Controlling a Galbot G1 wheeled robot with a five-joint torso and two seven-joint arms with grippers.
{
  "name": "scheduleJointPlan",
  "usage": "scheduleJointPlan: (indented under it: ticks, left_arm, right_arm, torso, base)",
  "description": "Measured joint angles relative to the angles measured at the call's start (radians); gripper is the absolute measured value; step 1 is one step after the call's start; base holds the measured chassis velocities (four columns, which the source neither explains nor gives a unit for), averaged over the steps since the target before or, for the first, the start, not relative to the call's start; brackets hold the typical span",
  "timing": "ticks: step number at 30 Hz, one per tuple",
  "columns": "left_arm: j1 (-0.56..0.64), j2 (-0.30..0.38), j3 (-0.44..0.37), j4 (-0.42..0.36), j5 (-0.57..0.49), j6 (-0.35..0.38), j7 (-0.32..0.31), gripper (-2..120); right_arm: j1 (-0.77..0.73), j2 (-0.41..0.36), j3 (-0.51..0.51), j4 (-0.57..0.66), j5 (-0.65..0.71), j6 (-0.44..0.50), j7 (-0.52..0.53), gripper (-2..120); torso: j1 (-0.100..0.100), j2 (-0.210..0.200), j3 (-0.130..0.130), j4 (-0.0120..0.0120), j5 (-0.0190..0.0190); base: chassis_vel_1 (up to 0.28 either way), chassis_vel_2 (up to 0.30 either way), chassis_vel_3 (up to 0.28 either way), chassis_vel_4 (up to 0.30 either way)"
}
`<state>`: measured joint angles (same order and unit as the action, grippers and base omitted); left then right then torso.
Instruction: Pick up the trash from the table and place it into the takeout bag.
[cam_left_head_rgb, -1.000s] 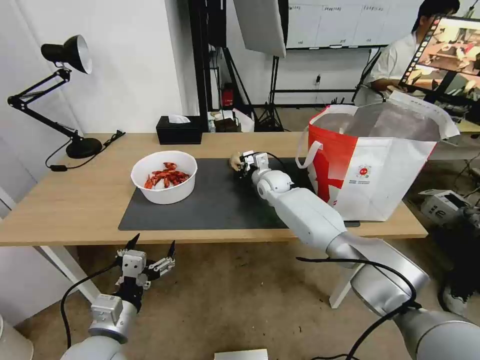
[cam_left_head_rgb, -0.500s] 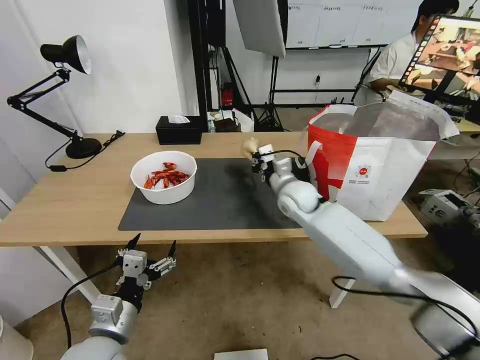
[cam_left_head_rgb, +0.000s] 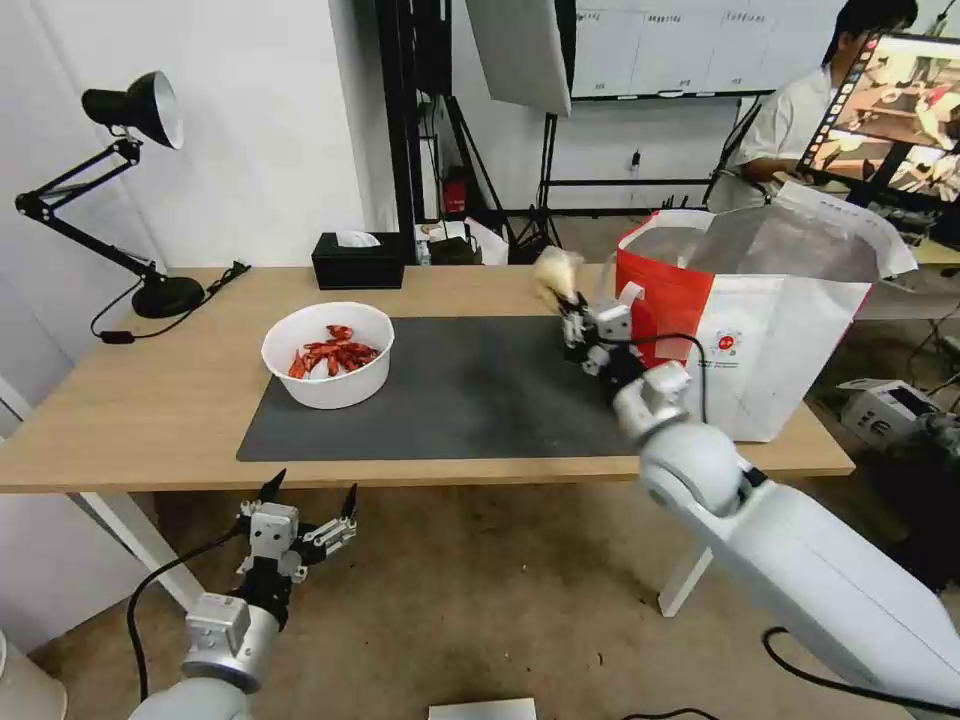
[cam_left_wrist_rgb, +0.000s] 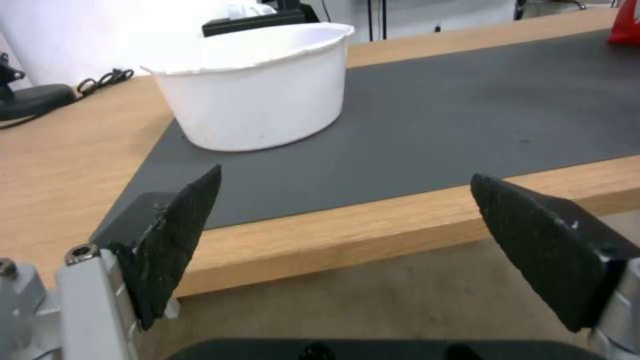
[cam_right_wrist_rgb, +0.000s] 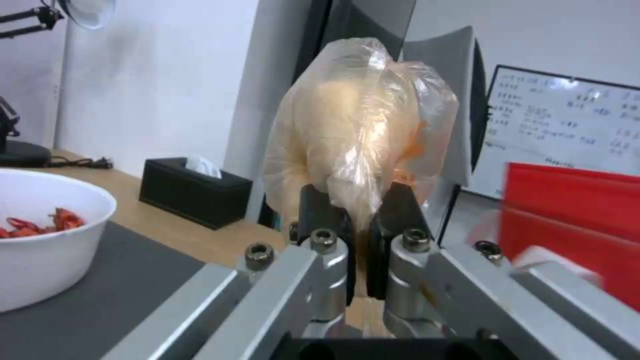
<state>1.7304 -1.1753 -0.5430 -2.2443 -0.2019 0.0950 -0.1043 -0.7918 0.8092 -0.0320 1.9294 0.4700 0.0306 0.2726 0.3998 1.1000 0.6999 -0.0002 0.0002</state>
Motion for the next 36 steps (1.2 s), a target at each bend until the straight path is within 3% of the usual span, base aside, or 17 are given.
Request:
scheduleJointPlan:
  ticks: [16, 24, 28, 31, 36]
  left_arm:
    - [0.014, -0.007, -0.014, -0.019, 0.001, -0.016, 0.0, 100]
    - [0.009, -0.007, -0.005, -0.019, -0.003, -0.03, 0.005, 100]
    - [0.008, -0.008, -0.002, -0.017, -0.004, -0.034, 0.007, 100]
    - [0.004, -0.008, 0.001, -0.014, -0.004, -0.034, 0.007, 100]
    - [0.003, -0.007, 0.002, -0.012, -0.006, -0.034, 0.008, 100]
  right_arm:
    - [-0.195, -0.044, 0.198, 0.15, 0.004, 0.018, -0.007, 2]
    - [-0.071, -0.06, 0.236, 0.058, 0.052, 0.074, 0.027, 2]
    - [0.0, -0.058, 0.228, -0.005, 0.035, 0.079, 0.117, 2]
    - [0.046, -0.047, 0.205, -0.043, 0.016, 0.041, 0.197, 2]
    - [0.103, -0.046, 0.188, -0.076, 0.035, 0.009, 0.221, 2]
  torso:
    - [0.0, 0.0, 0.0, 0.0, -0.0001]
    - [0.0, 0.0, 0.0, 0.0003, -0.0001]
    - [0.0, 0.0, 0.0, 0.0002, -0.0002]
    - [0.0, 0.0, 0.0, 0.0002, 0.0001]
    - [0.0, 0.0, 0.0, 0.0002, 0.0]
  base:
    - [0.0, 0.0, 0.0, 0.0]
    - [0.0, 0.0, 0.0, 0.0]
    - [0.0, 0.0, 0.0, 0.0]
    - [0.0, 0.0, 0.0, 0.0]
    - [0.0, 0.0, 0.0, 0.0]
